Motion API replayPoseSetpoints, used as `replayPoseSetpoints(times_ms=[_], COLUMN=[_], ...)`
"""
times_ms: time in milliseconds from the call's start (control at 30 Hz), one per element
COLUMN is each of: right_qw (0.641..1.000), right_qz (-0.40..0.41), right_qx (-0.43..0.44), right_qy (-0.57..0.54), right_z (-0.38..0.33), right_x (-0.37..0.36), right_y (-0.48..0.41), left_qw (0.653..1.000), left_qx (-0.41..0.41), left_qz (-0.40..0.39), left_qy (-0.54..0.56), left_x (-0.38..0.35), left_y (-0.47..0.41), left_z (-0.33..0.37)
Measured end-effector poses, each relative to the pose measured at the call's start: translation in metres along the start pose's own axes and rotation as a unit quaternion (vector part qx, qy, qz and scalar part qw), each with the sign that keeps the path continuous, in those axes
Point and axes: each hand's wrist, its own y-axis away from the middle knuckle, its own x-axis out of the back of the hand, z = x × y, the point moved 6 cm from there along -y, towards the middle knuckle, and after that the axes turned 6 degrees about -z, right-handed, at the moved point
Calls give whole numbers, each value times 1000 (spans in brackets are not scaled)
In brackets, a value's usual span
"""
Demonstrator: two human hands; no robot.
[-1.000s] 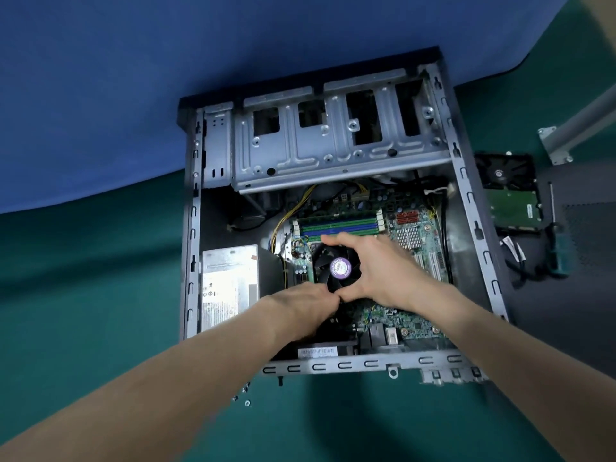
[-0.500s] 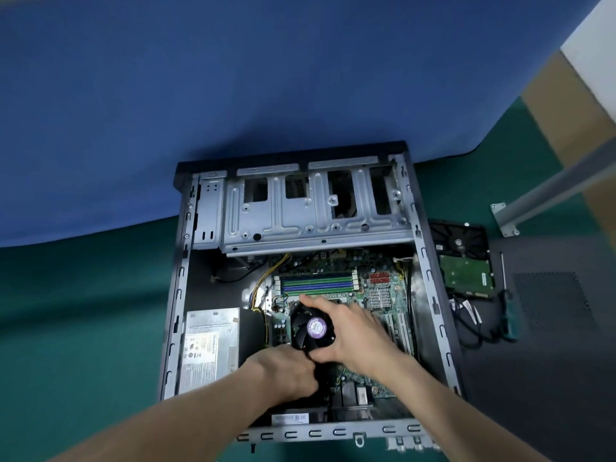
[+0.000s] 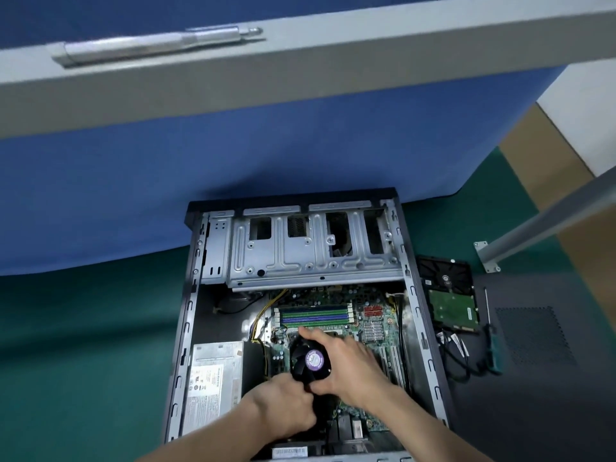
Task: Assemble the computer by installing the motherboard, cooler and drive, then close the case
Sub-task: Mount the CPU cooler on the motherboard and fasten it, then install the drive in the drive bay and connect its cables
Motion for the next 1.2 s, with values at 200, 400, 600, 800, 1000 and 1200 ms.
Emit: replayPoseSetpoints(times_ms=[200,400,600,800,1000,1200], right_qw=[1000,1000,998,934,902,901], right_qz=[-12,-25,-15,351,284,160], right_qx=[-4,-13,3,33,-326,-398], right_qy=[2,-9,55,59,14,-70], right_z=[2,-1,-12,-2,132,183], right_x=[0,2,10,112,179,141], right_y=[0,3,7,46,24,-19], left_qw=[999,994,979,867,797,785], left_qx=[-9,65,35,100,274,293], left_qz=[-15,87,198,464,510,516], left_qy=[-31,-16,-19,155,171,179], left_x=[-5,10,27,102,146,134], left_y=[9,36,35,69,42,15], left_z=[-3,-17,-19,-76,-122,-133])
